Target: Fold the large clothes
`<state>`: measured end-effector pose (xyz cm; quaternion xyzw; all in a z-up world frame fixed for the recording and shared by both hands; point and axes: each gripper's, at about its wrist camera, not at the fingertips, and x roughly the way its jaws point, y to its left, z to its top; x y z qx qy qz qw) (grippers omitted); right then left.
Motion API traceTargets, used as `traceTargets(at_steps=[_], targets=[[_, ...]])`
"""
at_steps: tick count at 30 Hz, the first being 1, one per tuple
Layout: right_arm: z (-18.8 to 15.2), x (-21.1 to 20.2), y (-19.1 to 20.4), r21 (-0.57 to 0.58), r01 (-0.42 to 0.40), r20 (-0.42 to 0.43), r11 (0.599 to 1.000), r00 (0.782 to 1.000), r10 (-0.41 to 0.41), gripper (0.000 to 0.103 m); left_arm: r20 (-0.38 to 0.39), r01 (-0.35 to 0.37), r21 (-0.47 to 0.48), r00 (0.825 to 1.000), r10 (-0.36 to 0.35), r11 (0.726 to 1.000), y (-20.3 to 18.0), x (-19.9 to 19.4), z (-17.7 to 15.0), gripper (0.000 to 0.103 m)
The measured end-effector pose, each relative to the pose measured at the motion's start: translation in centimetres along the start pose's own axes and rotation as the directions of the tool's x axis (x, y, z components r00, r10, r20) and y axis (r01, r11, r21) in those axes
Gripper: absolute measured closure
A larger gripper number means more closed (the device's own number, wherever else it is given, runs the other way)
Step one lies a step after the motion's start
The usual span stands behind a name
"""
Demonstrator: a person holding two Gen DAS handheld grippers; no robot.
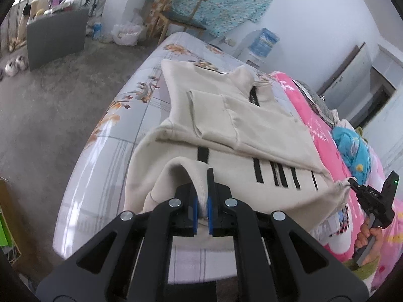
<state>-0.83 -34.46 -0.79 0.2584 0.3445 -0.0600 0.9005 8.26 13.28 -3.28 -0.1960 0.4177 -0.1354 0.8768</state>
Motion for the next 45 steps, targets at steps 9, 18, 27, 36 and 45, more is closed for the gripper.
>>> traceTargets(at_steps=[9,18,27,36,45], targets=[[1.1,6.0,-1.3,-0.019,0.104,-0.022,0.994,0.994,-0.104,0.054,-0.008,0.006,-0.093,1.000,-0.007,0.996,3.0,3.3,1.0,0.067],[-1.4,1.5,-3.5,-0.094,0.175,-0.002,0.980,0.984,-0.176,0.046,0.021,-0.086,-0.028,0.996,0.087,0.996,3.5,-0.4,-1.8,0.045],[-3.1,3.9,-2.4,-0.259,0.250,-0.041,0.933,0.962,-0.270,0.046,0.024,-0.316,0.116,0.949,0.315,0.942,1.4,1.5,-4.1,0.061],[-2.8,1.5,0.1,-0.304,0.268,0.041,0.914,0.962,-0.269,0.086,0.186,-0.463,0.247,0.885,0.428,0.851,-2.2,-0.7,-4.5,0.096],[-5.0,-2.8,-1.9,-0.260,0.197,-0.035,0.945,0.976,-0.213,0.076,0.015,-0.371,0.215,0.926,0.377,0.903,1.0,-4.0,-6.3,0.090]])
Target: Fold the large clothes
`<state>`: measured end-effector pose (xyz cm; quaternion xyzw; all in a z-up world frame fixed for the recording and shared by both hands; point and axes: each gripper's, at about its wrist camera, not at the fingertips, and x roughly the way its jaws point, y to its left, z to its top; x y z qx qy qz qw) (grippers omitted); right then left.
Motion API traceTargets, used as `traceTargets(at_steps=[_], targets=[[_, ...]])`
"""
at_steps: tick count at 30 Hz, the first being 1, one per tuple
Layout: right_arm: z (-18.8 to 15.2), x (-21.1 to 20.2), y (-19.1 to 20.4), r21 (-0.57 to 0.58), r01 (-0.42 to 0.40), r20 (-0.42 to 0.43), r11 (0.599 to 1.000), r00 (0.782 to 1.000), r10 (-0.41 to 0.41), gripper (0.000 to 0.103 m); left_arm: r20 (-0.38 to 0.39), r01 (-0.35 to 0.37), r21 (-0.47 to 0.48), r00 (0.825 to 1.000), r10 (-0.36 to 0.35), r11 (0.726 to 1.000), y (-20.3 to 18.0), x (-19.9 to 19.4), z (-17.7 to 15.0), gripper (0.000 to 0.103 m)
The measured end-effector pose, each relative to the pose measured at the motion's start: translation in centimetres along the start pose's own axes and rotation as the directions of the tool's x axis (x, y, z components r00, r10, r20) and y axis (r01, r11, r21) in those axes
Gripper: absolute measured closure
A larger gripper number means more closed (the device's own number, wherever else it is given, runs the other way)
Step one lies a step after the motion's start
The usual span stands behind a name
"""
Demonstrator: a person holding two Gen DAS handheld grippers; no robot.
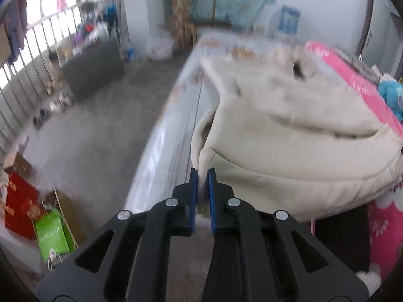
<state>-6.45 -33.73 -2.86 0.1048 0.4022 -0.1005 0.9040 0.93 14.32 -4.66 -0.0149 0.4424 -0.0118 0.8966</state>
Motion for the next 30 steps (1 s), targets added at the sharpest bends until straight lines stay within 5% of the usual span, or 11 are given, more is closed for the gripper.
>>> traceTargets(at_steps=[2,7,10,13,17,19,24,26,30], targets=[[-0.5,0.7,-1.1,0.010,0.060,-0.034,0.998,0.998,-0.059,0.065,-0.034,0.011,0.001,0.999,-0.010,1.000,0.8,0.9,-0.6,0.083],[0.6,-2.3,-2.2,0.071,0.031,0.075,0.997,0.997,-0.036,0.050,0.129,0.023,0.017,0.991,-0.025,1.000,0.8,-2.3,0.2,0.071],[1.4,-2.0,0.1,0.030,-0.066,0.086,0.997,0.994,0.063,0.047,0.149,0.153,0.014,0.977,-0.154,0.988,-0.6,-2.4,1.3,0.070],[1.4,1.1,4.0,-0.059,-0.113,-0.006,0.992,0.994,0.113,0.046,0.100,0.216,0.070,0.970,-0.223,0.974,-3.6,-0.7,2.0,0.070],[1.1,4.8,8.0,-0.176,-0.021,-0.053,0.984,0.999,0.012,0.046,0.041,0.191,0.166,0.979,-0.200,0.967,-8.0,2.5,1.9,0.070],[0.7,5.9,8.8,-0.215,0.030,-0.064,0.976,0.997,-0.045,0.047,0.048,0.088,0.228,0.994,-0.102,0.970,-9.7,3.9,1.4,0.071],[-0.3,6.4,8.7,-0.210,-0.001,-0.096,0.978,0.995,-0.019,0.098,0.129,-0.017,0.339,0.991,-0.028,0.941,-12.4,3.7,0.1,0.102],[-0.1,6.0,8.3,-0.183,-0.007,-0.079,0.983,0.997,-0.008,0.099,0.155,-0.055,0.376,0.988,-0.004,0.925,-12.9,3.4,0.0,0.102],[1.2,2.9,8.1,-0.133,-0.023,0.028,0.991,0.999,0.027,0.100,0.264,-0.071,0.342,0.964,-0.023,0.937,-12.4,-0.7,1.9,0.103]])
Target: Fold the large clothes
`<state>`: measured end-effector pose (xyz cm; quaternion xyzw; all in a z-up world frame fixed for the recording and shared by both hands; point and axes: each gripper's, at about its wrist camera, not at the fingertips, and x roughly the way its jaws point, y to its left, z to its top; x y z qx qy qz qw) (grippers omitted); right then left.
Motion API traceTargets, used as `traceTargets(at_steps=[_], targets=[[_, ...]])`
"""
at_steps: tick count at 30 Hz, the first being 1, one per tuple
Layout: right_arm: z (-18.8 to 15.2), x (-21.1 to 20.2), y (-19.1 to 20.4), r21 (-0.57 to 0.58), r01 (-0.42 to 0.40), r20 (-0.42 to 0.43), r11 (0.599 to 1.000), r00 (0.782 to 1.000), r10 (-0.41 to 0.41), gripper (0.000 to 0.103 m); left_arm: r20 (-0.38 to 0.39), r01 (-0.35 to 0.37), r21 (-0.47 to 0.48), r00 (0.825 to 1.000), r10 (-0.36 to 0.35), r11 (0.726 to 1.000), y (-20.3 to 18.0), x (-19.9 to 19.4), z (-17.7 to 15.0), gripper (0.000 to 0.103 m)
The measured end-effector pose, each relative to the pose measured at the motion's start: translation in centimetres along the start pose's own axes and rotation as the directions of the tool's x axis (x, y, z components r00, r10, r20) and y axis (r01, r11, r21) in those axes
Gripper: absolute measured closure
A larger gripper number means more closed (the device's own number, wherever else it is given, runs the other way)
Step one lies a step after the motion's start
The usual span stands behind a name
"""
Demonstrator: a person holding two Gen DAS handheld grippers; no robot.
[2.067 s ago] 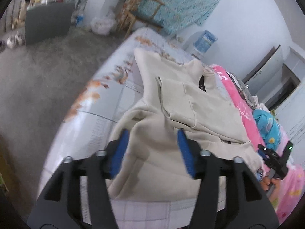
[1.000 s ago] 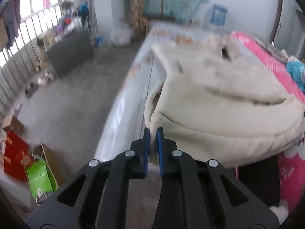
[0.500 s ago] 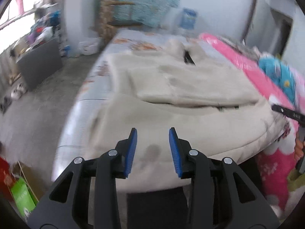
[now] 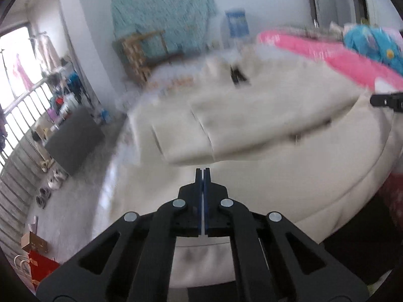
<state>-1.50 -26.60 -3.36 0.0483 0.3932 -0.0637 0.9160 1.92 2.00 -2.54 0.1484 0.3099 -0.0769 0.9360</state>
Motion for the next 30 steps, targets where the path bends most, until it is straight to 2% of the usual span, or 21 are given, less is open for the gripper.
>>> traceTargets(at_steps=[3,5,9,12,17,19,21,23,26,27,29,30], targets=[[1.4,-2.0,0.3,0.006,0.014,0.091,1.000,0.996,-0.015,0.100,0.070,-0.008,-0.027,0.997,0.010,1.000,0.9,-1.6,1.8,0.103],[1.8,-1.7,0.6,-0.002,0.035,0.104,0.999,0.994,-0.034,0.100,0.078,-0.034,-0.012,0.996,0.035,0.999,0.7,-0.9,2.1,0.103],[1.6,2.0,0.6,-0.016,0.052,0.042,0.999,0.998,-0.051,0.100,-0.007,-0.035,0.016,0.999,0.035,0.999,-0.5,2.8,0.7,0.102],[0.2,5.2,0.7,-0.044,0.075,-0.024,0.996,0.997,-0.076,0.100,-0.073,-0.035,0.059,0.997,0.039,0.998,-1.6,5.1,-1.0,0.102],[0.1,5.4,1.0,-0.082,0.094,-0.010,0.992,0.995,-0.095,0.100,-0.067,-0.056,0.081,0.996,0.062,0.995,-2.0,5.1,-1.5,0.102],[0.3,4.4,0.8,-0.068,0.088,-0.013,0.994,0.996,-0.089,0.094,-0.070,-0.050,0.077,0.996,0.056,0.996,-1.9,5.2,-1.3,0.102],[0.5,2.3,0.7,-0.039,0.046,0.025,0.998,0.999,-0.045,0.081,-0.072,-0.049,0.075,0.996,0.054,0.996,-1.8,5.2,-1.3,0.101],[0.3,0.3,1.3,-0.025,-0.072,0.064,0.997,0.995,0.074,0.073,-0.072,-0.049,0.071,0.996,0.054,0.996,-1.7,5.4,-1.2,0.101],[-0.4,0.3,3.3,-0.048,-0.225,0.019,0.973,0.974,0.226,0.071,-0.071,-0.046,0.051,0.996,0.050,0.998,-1.7,5.4,-1.3,0.101],[-0.8,1.2,4.5,-0.067,-0.250,-0.019,0.966,0.968,0.249,0.071,-0.073,-0.040,0.040,0.996,0.043,0.998,-1.5,5.4,-1.3,0.101],[-1.6,2.9,6.0,-0.101,-0.241,-0.071,0.965,0.969,0.235,0.071,-0.075,-0.018,0.020,0.997,0.020,1.000,-1.1,5.4,-1.2,0.100],[-2.0,4.1,6.4,-0.103,-0.227,-0.102,0.968,0.971,0.217,0.071,-0.079,0.005,-0.003,0.997,-0.005,1.000,-0.4,5.2,-1.3,0.095]])
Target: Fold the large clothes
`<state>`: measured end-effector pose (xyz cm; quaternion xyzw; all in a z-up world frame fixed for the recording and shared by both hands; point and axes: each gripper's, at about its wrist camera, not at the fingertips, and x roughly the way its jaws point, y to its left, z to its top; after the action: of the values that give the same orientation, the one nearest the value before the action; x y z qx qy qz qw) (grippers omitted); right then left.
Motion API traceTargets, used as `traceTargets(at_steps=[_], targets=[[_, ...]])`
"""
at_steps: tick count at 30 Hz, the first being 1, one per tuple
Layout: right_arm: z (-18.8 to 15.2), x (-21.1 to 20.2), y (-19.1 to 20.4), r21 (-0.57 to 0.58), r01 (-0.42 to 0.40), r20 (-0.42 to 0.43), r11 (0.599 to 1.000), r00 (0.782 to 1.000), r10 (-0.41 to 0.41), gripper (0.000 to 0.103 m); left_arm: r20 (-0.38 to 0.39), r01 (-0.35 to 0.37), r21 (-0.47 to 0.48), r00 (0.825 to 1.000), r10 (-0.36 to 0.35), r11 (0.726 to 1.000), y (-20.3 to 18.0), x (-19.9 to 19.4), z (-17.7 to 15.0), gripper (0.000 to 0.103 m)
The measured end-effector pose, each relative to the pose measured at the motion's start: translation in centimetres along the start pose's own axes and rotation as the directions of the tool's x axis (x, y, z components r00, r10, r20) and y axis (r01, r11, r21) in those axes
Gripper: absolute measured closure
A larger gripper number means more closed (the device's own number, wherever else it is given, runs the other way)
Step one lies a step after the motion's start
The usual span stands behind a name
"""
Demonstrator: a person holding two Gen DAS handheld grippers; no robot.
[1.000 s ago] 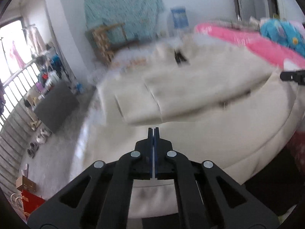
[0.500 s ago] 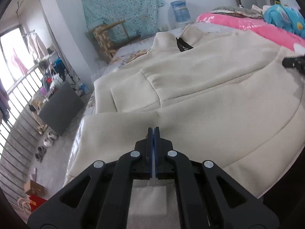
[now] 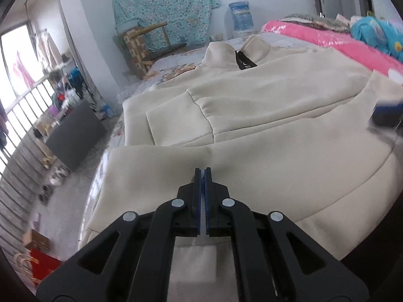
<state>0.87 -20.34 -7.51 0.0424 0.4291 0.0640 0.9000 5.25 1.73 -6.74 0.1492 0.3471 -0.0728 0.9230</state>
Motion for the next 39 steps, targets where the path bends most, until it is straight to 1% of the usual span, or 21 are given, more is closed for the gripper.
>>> traceTargets(at_steps=[2,4,6,8,9,10,12,16,19,20,21,23,26,27,28,30,32,33,34,36,39], targets=[[-0.2,0.3,-0.1,0.001,0.004,0.021,1.000,1.000,-0.004,0.071,-0.003,0.010,-0.045,1.000,-0.010,0.999,1.4,-0.5,-0.3,0.093],[-0.1,0.3,-0.3,0.004,0.003,0.014,1.000,1.000,-0.003,0.071,-0.013,-0.020,-0.111,1.000,0.018,0.994,3.9,-1.0,-1.0,0.093],[-0.1,0.4,-0.1,-0.008,0.006,0.016,1.000,1.000,-0.006,0.071,-0.047,-0.028,-0.227,0.999,0.017,0.974,7.3,-1.0,-2.3,0.093],[-0.3,0.4,0.2,-0.015,0.013,0.023,1.000,1.000,-0.013,0.071,-0.066,0.007,-0.323,0.997,-0.030,0.947,9.7,-0.6,-3.5,0.093],[-0.3,0.4,0.3,-0.018,0.020,0.026,1.000,0.999,-0.019,0.071,-0.042,0.059,-0.378,0.996,-0.080,0.924,10.9,-0.7,-3.9,0.094],[-0.4,0.4,0.3,-0.019,0.020,0.023,1.000,1.000,-0.020,0.071,-0.035,0.080,-0.408,0.994,-0.103,0.909,11.5,-0.6,-4.1,0.096],[-0.2,0.0,0.1,-0.009,0.040,0.010,0.999,0.999,-0.040,0.071,-0.034,0.073,-0.407,0.995,-0.096,0.910,11.4,-0.5,-4.2,0.096],[0.1,-2.6,-2.6,0.033,0.143,0.057,0.989,0.988,-0.145,0.071,-0.038,0.021,-0.345,0.999,-0.037,0.938,10.1,-0.6,-4.1,0.096],[-0.2,-3.2,-6.8,0.117,0.256,0.031,0.959,0.965,-0.261,0.072,-0.033,0.017,-0.335,0.999,-0.029,0.942,10.1,-0.5,-4.0,0.096],[-0.4,-2.9,-8.1,0.136,0.291,0.012,0.947,0.955,-0.295,0.076,-0.030,0.021,-0.339,0.999,-0.033,0.941,10.2,-0.5,-4.0,0.096],[-0.8,-2.3,-9.8,0.156,0.304,-0.011,0.940,0.952,-0.306,0.082,-0.026,0.024,-0.340,0.999,-0.035,0.940,10.3,-0.6,-4.0,0.096],[-0.8,-2.6,-10.8,0.175,0.261,0.001,0.949,0.964,-0.265,0.082,-0.030,0.025,-0.333,0.999,-0.037,0.942,10.4,-0.6,-3.9,0.096],[-0.2,-3.7,-9.3,0.132,0.310,0.008,0.942,0.949,-0.314,0.079,-0.054,0.023,-0.321,0.998,-0.042,0.947,10.4,-1.0,-3.3,0.094],[0.0,-4.4,-8.4,0.117,0.302,0.022,0.946,0.951,-0.307,0.079,-0.052,0.014,-0.318,0.998,-0.032,0.948,10.4,-1.5,-3.1,0.091],[0.0,-5.1,-7.5,0.101,0.274,0.042,0.956,0.959,-0.279,0.079,-0.033,0.009,-0.312,0.999,-0.020,0.950,10.4,-2.4,-2.8,0.084],[-0.2,-6.7,-4.8,0.043,0.208,0.088,0.977,0.974,-0.211,0.072,0.028,0.043,-0.292,0.999,-0.036,0.955,9.9,-4.5,-2.3,0.074],[-0.9,-7.3,-1.9,-0.030,0.134,0.114,0.990,0.985,-0.130,0.058,0.073,0.118,-0.274,0.992,-0.101,0.954,8.7,-6.1,-2.0,0.067],[-1.5,-7.4,0.1,-0.083,0.082,0.111,0.993,0.991,-0.072,0.056,0.085,0.179,-0.262,0.983,-0.162,0.948,7.7,-6.6,-2.0,0.063],[-1.8,-7.3,1.0,-0.108,0.061,0.104,0.992,0.993,-0.050,0.055,0.083,0.235,-0.244,0.972,-0.221,0.941,6.4,-6.7,-2.0,0.061],[-2.8,-6.2,3.5,-0.161,0.009,0.076,0.987,0.997,0.003,0.054,0.049,0.293,-0.198,0.956,-0.289,0.935,3.7,-6.2,-2.2,0.059],[-3.9,-4.2,5.3,-0.171,-0.020,0.031,0.985,0.999,0.026,0.054,-0.049,0.245,-0.107,0.967,-0.251,0.964,-0.1,-4.5,-3.0,0.055]])
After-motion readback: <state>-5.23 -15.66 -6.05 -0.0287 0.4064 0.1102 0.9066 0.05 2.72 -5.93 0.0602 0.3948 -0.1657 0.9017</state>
